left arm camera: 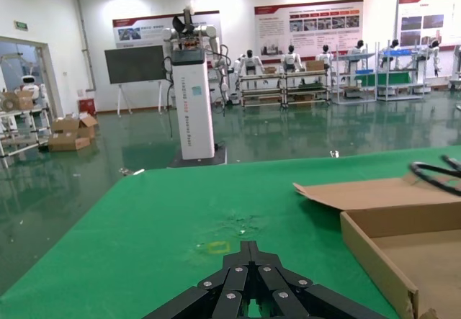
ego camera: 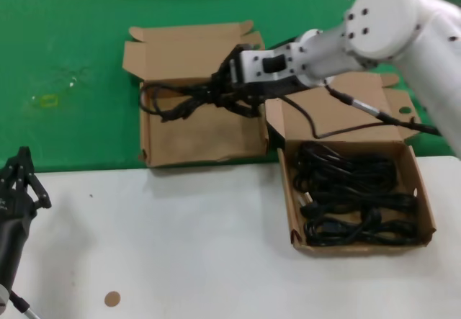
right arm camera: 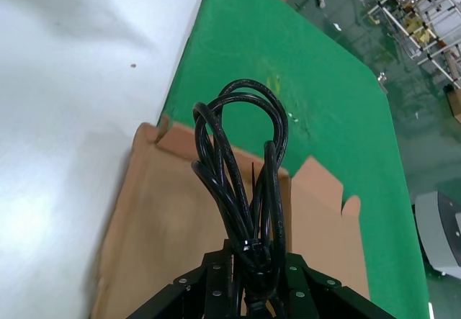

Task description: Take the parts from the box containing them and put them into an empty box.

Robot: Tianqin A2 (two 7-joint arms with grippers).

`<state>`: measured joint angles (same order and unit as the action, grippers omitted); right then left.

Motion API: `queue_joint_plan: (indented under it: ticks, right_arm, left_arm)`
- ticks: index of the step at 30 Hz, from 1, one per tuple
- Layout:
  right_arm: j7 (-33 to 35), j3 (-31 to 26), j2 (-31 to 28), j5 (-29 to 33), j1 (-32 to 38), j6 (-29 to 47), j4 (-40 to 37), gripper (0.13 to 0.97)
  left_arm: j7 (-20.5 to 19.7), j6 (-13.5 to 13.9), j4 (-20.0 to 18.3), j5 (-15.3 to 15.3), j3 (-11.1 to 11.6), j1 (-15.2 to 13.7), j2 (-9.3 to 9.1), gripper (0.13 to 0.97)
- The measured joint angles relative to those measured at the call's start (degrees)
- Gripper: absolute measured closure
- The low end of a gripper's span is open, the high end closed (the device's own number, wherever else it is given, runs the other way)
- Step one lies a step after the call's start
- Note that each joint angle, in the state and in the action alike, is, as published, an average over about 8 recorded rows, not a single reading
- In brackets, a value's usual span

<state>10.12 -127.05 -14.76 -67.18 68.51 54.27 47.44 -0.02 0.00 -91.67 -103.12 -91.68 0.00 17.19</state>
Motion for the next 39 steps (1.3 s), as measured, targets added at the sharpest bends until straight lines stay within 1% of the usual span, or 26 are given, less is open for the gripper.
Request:
queue_joint_plan:
  ticks: [7,16,27,35,39]
  right_arm:
    - [1.6,-1.0,3.9,0.4,1.9,-1.7,-5.6,0.853]
    - [3.9,-1.2,5.5,0.1,3.1,-3.0,-10.2,0.853]
    - [4.9,-1.1,4.8,0.0,3.1,-3.6,-11.4,0.853]
    - [5.5,-1.0,4.8,-0.1,3.1,-4.3,-12.1,0.808]
    - [5.5,-1.0,4.9,-0.1,3.2,-4.6,-12.1,0.808]
  left_arm:
    - [0.0,0.0,0.0,0.0,0.0,0.0,0.0,0.953]
    - [0.0,0.0,0.0,0.0,0.0,0.0,0.0,0.953]
    - [0.0,0.0,0.0,0.0,0.0,0.0,0.0,0.953]
    - [0.0,0.0,0.0,0.0,0.0,0.0,0.0,0.953]
    - [0.0,0.0,0.0,0.0,0.0,0.0,0.0,0.953]
